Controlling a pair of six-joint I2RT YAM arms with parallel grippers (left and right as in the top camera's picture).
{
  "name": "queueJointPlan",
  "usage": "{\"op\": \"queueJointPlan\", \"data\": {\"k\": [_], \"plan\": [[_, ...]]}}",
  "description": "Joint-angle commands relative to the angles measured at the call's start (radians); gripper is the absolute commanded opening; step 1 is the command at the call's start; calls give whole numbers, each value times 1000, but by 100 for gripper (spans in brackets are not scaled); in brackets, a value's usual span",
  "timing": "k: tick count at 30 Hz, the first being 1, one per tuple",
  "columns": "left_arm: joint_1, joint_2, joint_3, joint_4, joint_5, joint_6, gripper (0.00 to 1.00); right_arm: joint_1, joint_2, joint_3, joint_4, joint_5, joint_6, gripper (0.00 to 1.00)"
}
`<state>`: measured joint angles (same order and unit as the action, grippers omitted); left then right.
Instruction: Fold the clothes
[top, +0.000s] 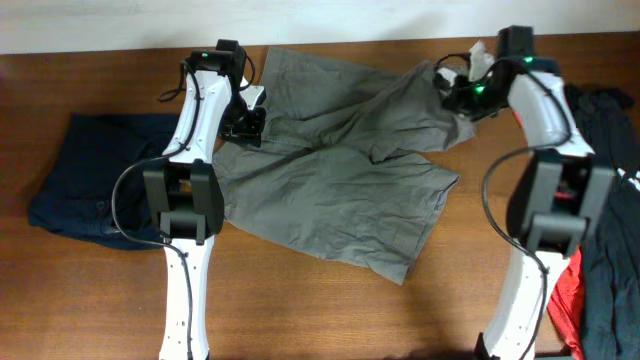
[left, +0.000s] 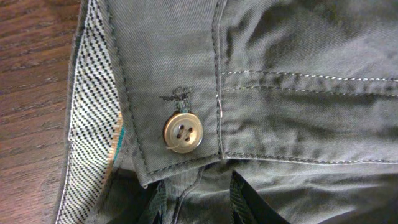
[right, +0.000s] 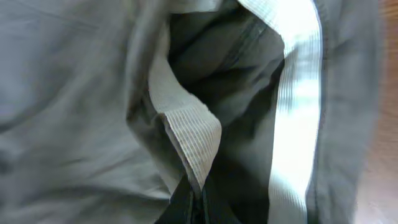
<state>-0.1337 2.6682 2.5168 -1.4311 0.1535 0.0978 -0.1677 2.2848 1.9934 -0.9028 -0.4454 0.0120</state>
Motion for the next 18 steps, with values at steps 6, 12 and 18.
{"op": "queueJointPlan", "data": {"k": [6, 12, 18], "plan": [[-1, 21, 2, 2, 3, 13, 34, -63, -241, 9, -282, 10, -65, 4], [-1, 21, 2, 2, 3, 13, 34, -60, -220, 8, -513, 79, -165, 12], [-1, 21, 2, -9, -31, 14, 34, -63, -220, 8, -570, 204, -108, 49]]}}
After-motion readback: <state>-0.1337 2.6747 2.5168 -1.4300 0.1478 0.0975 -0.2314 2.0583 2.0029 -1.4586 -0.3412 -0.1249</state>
